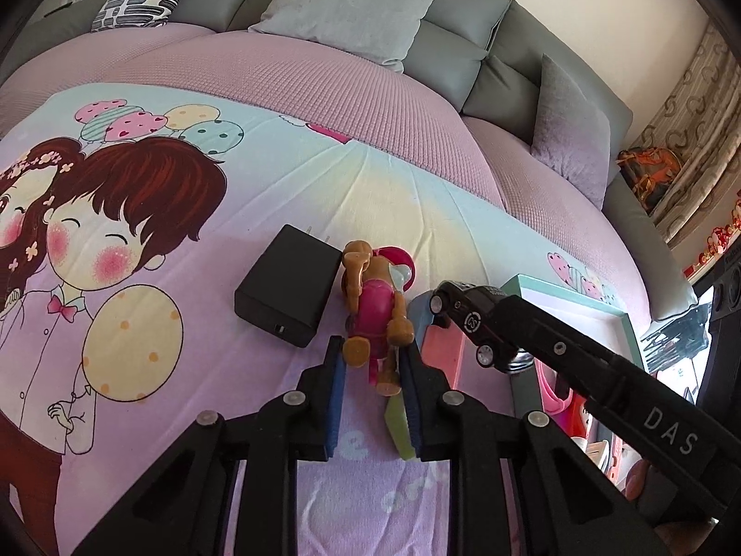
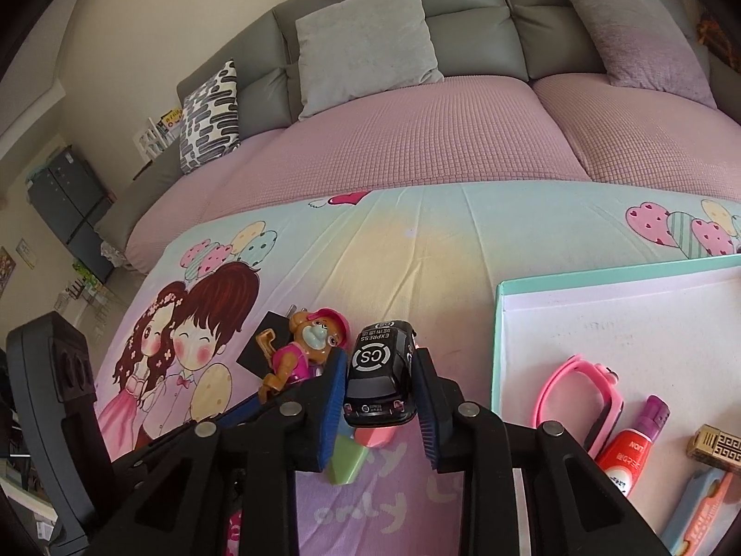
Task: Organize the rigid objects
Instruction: 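Carry the pink dog figure and black toy car over the tray with both grippers, then open the left gripper to drop the dog figure while the right releases the car, then move both tools back from the tray toward the remaining objects, then close the left gripper on the black charger while the right grasps the pastel folding knife, then carry the black charger and pastel knife over the tray with both grippers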
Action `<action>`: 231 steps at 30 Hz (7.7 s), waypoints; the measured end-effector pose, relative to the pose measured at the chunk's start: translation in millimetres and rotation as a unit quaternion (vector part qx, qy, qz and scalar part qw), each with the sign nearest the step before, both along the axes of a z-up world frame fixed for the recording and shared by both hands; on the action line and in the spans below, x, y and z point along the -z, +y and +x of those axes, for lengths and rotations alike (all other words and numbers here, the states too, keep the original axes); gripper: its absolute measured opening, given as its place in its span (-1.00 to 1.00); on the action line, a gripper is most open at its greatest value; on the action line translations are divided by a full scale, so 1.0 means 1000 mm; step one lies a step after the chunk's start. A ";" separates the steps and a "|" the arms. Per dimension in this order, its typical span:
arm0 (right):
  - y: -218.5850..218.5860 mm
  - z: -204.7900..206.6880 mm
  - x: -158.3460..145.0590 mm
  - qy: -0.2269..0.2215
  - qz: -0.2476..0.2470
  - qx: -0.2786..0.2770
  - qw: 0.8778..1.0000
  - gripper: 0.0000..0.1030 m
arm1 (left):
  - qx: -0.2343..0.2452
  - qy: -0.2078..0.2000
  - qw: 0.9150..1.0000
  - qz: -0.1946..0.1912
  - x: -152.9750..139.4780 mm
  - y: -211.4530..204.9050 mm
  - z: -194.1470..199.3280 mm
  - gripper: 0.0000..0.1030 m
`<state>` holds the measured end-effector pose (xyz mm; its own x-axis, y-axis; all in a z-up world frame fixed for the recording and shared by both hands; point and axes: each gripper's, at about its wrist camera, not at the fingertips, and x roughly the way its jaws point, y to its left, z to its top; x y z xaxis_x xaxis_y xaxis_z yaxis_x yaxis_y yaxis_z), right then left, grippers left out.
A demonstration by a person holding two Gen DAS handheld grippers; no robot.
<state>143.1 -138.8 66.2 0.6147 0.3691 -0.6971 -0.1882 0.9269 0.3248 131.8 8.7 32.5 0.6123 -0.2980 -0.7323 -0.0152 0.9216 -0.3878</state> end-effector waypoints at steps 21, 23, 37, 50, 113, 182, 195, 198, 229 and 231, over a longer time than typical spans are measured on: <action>-0.058 -0.061 -0.039 -0.067 0.040 0.106 0.991 -0.41 | 0.018 -0.080 0.996 0.026 -0.058 -0.012 -0.020 -0.53; -0.069 -0.063 -0.041 -0.073 0.029 0.123 0.989 -0.41 | 0.033 -0.083 0.995 0.033 -0.061 -0.023 -0.020 -0.53; -0.151 -0.076 -0.036 -0.085 -0.016 0.236 0.968 -0.41 | 0.134 -0.090 0.985 0.068 -0.061 -0.113 -0.021 -0.53; -0.198 -0.087 -0.026 -0.073 -0.036 0.307 0.948 -0.41 | 0.208 -0.092 0.968 0.102 -0.038 -0.185 -0.024 -0.53; -0.147 -0.063 -0.011 0.006 -0.094 0.229 0.969 0.43 | -0.002 -0.009 0.990 0.140 -0.027 -0.083 0.001 0.82; 0.031 -0.008 0.023 -0.007 -0.103 0.008 0.995 0.66 | -0.078 0.015 0.995 0.057 0.021 0.033 0.042 0.92; 0.043 -0.003 0.028 -0.005 -0.120 -0.010 0.993 0.65 | -0.082 0.016 0.995 0.063 0.024 0.039 0.043 -0.11; 0.046 0.002 0.034 0.003 -0.125 -0.011 0.992 0.65 | -0.089 0.023 0.994 0.057 0.024 0.046 0.040 -0.11; -0.011 -0.040 -0.009 -0.022 -0.089 0.078 0.993 -0.01 | -0.054 -0.025 0.997 0.047 -0.041 0.017 0.003 -0.12; -0.023 -0.047 -0.015 -0.025 -0.087 0.094 0.991 -0.01 | -0.036 -0.037 0.998 0.041 -0.050 0.005 -0.004 -0.12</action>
